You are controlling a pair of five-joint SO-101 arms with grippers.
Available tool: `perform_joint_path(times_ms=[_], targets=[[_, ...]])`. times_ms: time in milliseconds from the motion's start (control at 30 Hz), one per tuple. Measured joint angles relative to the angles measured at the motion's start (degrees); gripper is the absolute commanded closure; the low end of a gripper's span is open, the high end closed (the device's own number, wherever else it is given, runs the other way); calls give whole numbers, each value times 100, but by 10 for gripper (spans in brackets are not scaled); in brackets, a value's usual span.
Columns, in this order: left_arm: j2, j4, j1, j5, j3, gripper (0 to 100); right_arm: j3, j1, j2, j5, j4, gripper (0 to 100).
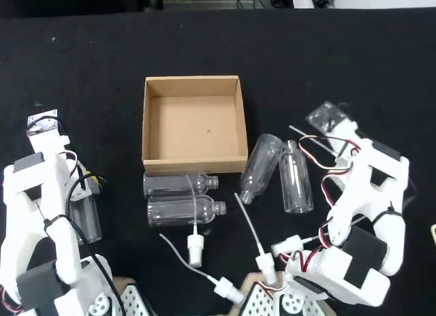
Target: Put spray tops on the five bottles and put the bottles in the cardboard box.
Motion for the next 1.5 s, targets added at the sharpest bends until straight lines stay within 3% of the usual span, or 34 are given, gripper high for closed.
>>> perform_joint_path(times_ms=[267,400,567,733,1033,1233,1500], targets=[[0,0,0,0,0,970,-1582,97,1248,-440,1398,770],[0,0,0,0,0,970,-2488,396,1846,264,1934,810],[0,0,0,0,0,970,-2725,642,2330,1213,1802,823],[0,0,0,0,0,970,-2963,668,2470,1037,1723,993],[0,0,0,0,0,970,-4079,1099,2611,1055,1705,987],[-9,0,0,0,44,970,-4422,1310,3007,2092,1705,987],[-35,0,9,0,167,970,-4466,1890,3323,4800,1705,988]])
